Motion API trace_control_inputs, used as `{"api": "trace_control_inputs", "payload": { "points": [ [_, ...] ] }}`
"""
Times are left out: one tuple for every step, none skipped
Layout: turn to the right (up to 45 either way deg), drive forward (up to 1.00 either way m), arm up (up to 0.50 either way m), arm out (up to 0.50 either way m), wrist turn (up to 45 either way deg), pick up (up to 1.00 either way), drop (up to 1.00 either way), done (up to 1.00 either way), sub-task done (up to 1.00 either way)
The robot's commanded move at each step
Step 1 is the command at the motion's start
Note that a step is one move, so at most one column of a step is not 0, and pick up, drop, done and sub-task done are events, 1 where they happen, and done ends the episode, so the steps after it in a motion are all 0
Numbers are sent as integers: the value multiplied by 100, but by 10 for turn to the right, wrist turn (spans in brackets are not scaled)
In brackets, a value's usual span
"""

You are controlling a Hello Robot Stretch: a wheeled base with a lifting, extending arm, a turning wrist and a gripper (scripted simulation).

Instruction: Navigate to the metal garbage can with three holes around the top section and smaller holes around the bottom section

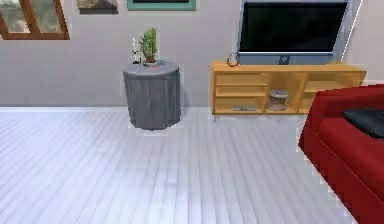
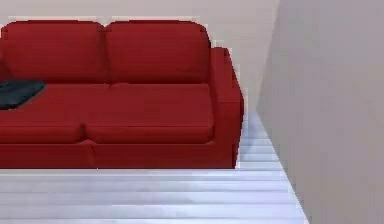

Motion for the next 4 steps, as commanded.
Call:
{"api": "trace_control_inputs", "payload": {
  "points": [
    [-450, 0, 0, 0, 0, 0, 0, 0, 0],
    [-60, 0, 0, 0, 0, 0, 0, 0, 0],
    [0, 10, 0, 0, 0, 0, 0, 0, 0],
    [-450, 0, 0, 0, 0, 0, 0, 0, 0]
  ]
}}
